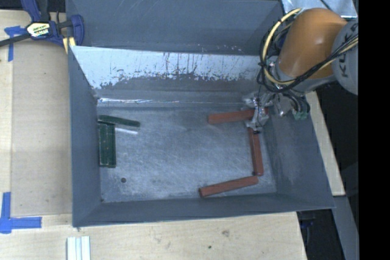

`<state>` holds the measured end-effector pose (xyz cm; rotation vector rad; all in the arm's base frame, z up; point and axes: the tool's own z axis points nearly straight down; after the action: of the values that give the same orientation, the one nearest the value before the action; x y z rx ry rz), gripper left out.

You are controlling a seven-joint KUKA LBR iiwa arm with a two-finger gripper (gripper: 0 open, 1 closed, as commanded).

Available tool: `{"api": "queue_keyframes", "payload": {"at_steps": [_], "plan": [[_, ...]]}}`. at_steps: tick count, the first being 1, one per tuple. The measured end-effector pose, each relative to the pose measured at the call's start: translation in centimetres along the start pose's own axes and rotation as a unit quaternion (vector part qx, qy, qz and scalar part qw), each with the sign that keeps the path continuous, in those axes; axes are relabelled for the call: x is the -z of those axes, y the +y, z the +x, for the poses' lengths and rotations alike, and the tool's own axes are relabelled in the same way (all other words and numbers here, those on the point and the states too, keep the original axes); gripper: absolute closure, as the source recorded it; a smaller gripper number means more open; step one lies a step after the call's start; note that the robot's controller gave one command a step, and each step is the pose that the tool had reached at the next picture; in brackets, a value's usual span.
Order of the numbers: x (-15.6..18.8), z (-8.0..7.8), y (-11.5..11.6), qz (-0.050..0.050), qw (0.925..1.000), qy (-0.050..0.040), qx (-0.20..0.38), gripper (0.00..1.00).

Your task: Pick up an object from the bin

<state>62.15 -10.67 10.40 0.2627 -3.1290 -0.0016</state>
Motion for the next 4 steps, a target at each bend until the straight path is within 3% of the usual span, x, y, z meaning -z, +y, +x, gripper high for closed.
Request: {"api": "queue_keyframes", "payload": {"at_steps": [1, 2, 3, 4], "plan": [[7.4, 2.9, -1.2, 0.0, 0.9973, -0.0007, 0.074, 1.0], [14.2, 4.4, 1.8, 0.001, 0.9928, -0.0024, 0.12, 1.0], [14.2, 4.4, 1.8, 0.001, 0.9929, -0.0024, 0.119, 1.0], [7.8, 3.9, 5.7, 0.0, 0.9997, -0.0008, 0.025, 0.0]]}}
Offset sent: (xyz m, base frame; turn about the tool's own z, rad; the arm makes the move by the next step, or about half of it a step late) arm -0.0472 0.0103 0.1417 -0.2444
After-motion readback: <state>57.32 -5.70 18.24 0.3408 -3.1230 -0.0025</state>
